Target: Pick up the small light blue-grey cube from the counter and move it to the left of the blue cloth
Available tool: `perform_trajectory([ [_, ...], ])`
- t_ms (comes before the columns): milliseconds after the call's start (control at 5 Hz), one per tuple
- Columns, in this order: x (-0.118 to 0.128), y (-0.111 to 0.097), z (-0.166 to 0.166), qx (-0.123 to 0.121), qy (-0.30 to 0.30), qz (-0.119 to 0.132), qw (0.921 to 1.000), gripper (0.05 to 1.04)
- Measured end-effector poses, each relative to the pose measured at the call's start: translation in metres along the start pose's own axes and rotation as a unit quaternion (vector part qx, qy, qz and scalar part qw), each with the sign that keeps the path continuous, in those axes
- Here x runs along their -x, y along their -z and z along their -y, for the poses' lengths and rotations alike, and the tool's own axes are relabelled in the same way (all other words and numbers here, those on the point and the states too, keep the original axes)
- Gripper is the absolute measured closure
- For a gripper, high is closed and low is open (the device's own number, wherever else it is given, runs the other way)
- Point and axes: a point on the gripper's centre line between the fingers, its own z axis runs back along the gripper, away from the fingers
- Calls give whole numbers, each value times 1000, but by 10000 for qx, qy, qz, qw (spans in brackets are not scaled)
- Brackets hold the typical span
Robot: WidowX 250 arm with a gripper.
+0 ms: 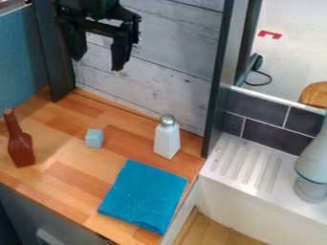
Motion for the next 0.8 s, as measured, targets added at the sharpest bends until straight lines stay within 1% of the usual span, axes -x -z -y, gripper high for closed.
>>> perform_trajectory([
  [200,1,10,2,5,128,-155,9998,82],
  [400,-9,46,-7,167,1245,-408,9912,82],
  [600,-27,70,-19,127,1467,-385,9884,82],
  [800,-41,91,-27,105,1767,-149,9841,82],
])
